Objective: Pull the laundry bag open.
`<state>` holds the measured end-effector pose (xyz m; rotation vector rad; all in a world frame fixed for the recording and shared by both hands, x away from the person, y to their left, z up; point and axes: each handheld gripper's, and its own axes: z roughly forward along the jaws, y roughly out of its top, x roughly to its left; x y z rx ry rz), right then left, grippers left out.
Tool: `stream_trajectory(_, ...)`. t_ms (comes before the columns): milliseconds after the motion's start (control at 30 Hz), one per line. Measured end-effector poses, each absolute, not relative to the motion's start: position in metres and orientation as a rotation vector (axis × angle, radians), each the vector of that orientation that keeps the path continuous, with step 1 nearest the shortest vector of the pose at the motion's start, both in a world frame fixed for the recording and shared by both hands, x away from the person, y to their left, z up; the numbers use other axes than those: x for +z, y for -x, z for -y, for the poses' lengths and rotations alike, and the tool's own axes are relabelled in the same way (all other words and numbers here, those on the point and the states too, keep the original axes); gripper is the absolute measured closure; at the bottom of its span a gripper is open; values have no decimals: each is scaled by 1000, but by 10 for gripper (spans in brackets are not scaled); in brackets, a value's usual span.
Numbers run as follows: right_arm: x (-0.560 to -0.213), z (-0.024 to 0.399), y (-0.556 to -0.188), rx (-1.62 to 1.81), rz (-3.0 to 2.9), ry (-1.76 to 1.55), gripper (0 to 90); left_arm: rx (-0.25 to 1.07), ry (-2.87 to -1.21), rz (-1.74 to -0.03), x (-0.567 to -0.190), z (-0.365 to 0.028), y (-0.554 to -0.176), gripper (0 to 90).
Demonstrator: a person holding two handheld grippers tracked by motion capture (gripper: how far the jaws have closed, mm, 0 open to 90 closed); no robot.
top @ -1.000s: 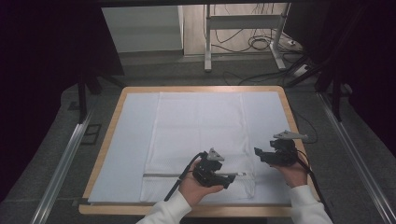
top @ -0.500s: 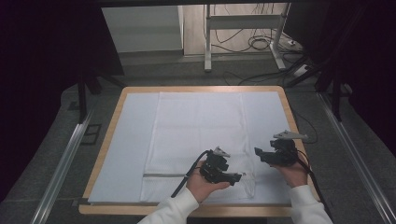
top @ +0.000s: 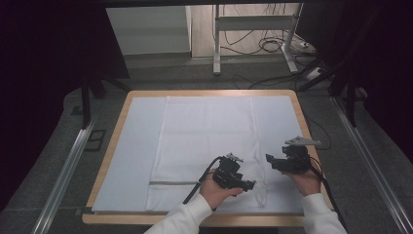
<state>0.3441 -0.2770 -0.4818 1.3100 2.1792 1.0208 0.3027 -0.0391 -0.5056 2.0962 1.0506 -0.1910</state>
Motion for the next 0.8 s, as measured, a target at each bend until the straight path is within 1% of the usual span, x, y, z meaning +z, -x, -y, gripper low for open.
stream_trajectory(67, -482, 277, -344, 1021, -2178, -1310, 254, -198, -2099, -1060, -508, 43, -304, 429)
stream_trajectory(133, -481, 277, -344, 1021, -2179, -1310, 254, -208, -2103, -1079, -510, 45, -306, 463)
stream_trajectory(267, -482, 277, -344, 1020, -2179, -1309, 254, -224, -2104, -1083, -512, 48, -308, 495)
stream_trajectory(567, -482, 277, -344, 1017, -2179, -1310, 254, -233, -2103, -1086, -513, 53, -310, 525)
stream_trajectory(800, -482, 277, -344, 1015, -2177, -1312, 254, -253, -2120, -1078, -517, 56, -311, 579)
